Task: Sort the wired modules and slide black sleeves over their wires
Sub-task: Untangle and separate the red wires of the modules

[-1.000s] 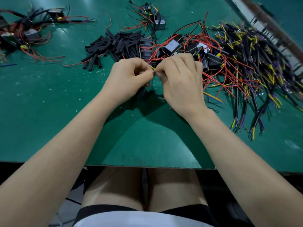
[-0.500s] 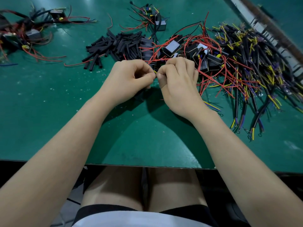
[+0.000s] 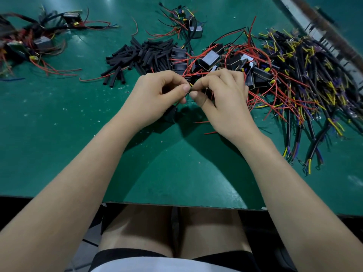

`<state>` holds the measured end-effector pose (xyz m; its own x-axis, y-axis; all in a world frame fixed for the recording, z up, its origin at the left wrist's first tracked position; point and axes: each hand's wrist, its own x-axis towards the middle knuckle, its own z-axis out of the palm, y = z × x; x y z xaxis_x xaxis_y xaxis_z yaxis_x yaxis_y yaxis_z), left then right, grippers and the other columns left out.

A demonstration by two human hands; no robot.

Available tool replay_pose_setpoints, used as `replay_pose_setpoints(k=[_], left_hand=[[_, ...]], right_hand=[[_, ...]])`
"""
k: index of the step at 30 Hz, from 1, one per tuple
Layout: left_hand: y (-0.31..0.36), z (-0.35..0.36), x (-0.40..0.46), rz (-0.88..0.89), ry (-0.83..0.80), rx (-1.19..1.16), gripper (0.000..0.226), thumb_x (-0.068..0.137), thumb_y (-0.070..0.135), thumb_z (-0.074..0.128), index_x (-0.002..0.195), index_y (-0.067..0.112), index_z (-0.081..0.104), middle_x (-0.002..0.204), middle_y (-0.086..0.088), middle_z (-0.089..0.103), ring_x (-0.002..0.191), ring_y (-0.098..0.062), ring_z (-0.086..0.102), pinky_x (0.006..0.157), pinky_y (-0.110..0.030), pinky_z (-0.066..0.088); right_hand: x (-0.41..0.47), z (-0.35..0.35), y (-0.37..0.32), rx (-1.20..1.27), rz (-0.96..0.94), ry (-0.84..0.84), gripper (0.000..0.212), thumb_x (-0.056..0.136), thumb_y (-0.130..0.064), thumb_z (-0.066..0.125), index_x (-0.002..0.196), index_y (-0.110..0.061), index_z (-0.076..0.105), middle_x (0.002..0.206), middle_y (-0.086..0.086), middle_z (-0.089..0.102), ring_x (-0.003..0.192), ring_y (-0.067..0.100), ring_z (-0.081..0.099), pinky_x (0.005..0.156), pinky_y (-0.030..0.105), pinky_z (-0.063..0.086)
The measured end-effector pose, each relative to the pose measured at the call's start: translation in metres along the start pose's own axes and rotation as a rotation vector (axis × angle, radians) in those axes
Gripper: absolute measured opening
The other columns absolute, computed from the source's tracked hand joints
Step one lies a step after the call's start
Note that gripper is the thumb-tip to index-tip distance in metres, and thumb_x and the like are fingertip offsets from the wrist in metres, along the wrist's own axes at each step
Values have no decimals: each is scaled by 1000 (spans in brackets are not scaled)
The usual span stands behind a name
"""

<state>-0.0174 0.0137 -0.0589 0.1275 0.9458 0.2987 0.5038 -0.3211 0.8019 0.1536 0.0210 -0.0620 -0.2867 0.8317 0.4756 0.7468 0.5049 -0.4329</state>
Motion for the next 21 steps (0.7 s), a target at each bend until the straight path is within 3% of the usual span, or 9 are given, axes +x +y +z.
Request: replay_pose_setpoints(k=[5,10,15,21], left_hand=[[1,0,0,8,-7,-69,8,93,30,60,92,26,67,70,11,69,68,-7,60,67,-25,48],[2,0,-2,-3,-55,-62,12,91,29,63,87,20,69,68,8,68,60,-4,56,56,-17,45],[2,1,-2,-16,-49,-72,11,89,23,63,78,24,64,66,5,67,54,0,53,52,-12,40],[3,7,-2,28,-26,-42,9,92,24,59,91,18,66,65,8,63,58,-4,52,58,-19,42]], right_hand=[[-1,-2,-3,57,1,82,12,93,-24,60,98,-17,67,101,-12,53,110,23,41,73,28,19],[1,-4,-2,119,61,102,15,94,-24,57,96,-13,68,99,2,61,105,30,49,85,44,36],[0,-4,-5,175,87,59,15,96,-23,55,97,-13,66,98,-7,53,105,26,45,87,40,32],[1,-5,-2,197,84,63,15,95,-27,58,96,-15,68,99,-4,59,105,29,50,90,40,34]])
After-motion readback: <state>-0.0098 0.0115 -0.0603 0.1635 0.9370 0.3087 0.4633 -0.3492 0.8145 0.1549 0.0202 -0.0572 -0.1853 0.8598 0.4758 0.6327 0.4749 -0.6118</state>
